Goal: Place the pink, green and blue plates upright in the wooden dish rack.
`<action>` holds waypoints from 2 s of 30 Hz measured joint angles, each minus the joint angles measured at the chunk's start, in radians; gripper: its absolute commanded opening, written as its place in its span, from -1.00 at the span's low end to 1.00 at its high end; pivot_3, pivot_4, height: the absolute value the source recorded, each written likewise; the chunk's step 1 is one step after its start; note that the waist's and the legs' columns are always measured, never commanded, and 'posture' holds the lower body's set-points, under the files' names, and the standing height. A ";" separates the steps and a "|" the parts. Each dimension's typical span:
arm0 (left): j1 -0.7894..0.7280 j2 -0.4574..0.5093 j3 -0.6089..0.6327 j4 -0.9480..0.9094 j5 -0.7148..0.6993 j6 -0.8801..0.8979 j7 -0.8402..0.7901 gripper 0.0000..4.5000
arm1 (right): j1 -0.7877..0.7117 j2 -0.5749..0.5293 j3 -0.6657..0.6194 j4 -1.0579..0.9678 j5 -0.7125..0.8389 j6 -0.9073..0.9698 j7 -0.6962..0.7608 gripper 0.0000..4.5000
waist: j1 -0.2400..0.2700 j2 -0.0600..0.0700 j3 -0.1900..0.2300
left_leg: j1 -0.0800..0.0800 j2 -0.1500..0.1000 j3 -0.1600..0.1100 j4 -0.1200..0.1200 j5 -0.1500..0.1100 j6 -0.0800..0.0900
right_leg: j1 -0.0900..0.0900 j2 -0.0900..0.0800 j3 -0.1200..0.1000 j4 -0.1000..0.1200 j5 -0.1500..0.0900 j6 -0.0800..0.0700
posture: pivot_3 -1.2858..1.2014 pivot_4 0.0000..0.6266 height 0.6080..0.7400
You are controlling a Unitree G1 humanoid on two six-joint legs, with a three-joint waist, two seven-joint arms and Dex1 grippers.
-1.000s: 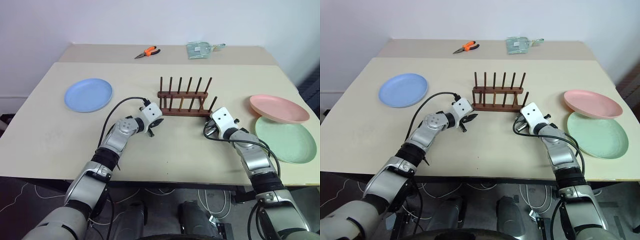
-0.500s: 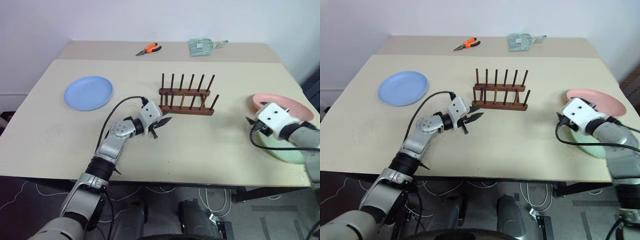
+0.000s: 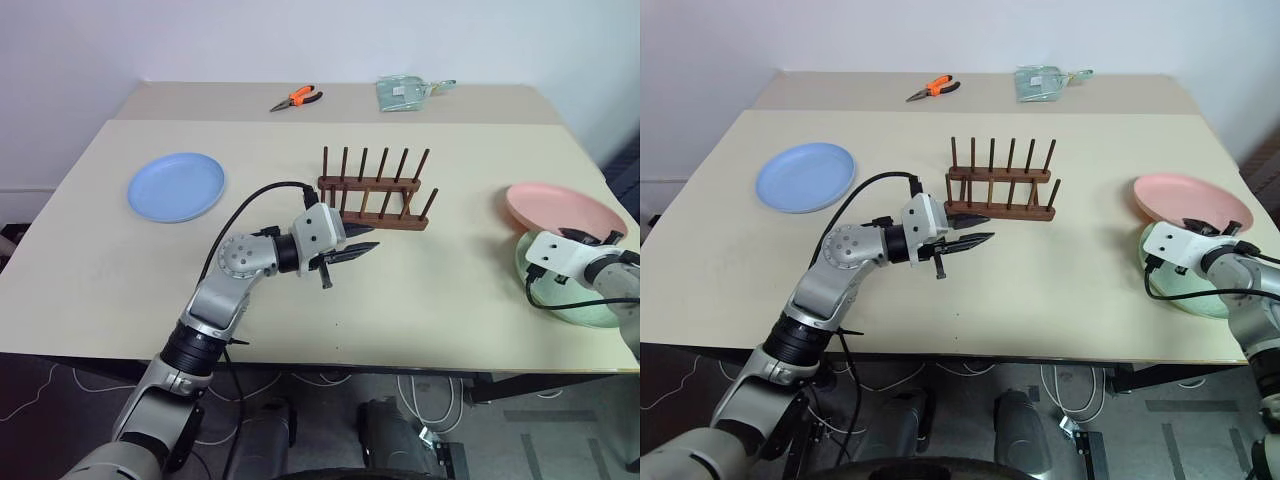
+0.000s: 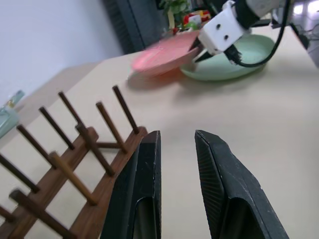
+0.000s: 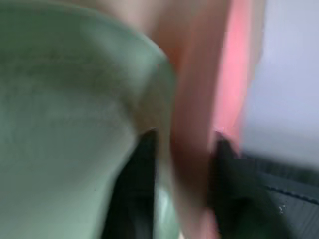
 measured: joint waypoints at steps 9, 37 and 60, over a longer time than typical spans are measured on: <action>0.040 0.038 0.079 0.053 0.059 -0.062 0.148 -0.53 | -0.071 0.092 -0.103 -0.233 0.096 0.005 -0.064 -0.99 | -0.010 0.001 0.001 | 0.001 0.001 0.001 0.000 0.000 0.000 | 0.000 0.001 0.001 0.001 0.001 0.000 | 0.03 -0.52 1.00; 0.082 0.047 0.217 0.086 -0.104 -0.004 0.091 -0.53 | -0.207 0.535 -0.359 -0.748 1.247 0.745 0.098 -0.99 | 0.004 0.000 0.001 | -0.002 -0.001 -0.007 0.000 0.000 0.000 | -0.001 0.001 -0.003 0.000 0.001 0.000 | 0.03 -0.52 1.00; 0.092 0.055 0.174 0.057 -0.101 0.021 0.098 -0.53 | 0.099 0.182 -0.370 -0.714 0.952 0.561 0.360 0.85 | 0.019 0.000 0.002 | -0.003 -0.001 -0.006 -0.001 -0.001 0.001 | 0.000 0.000 -0.003 -0.001 0.000 0.001 | 0.03 -0.52 1.00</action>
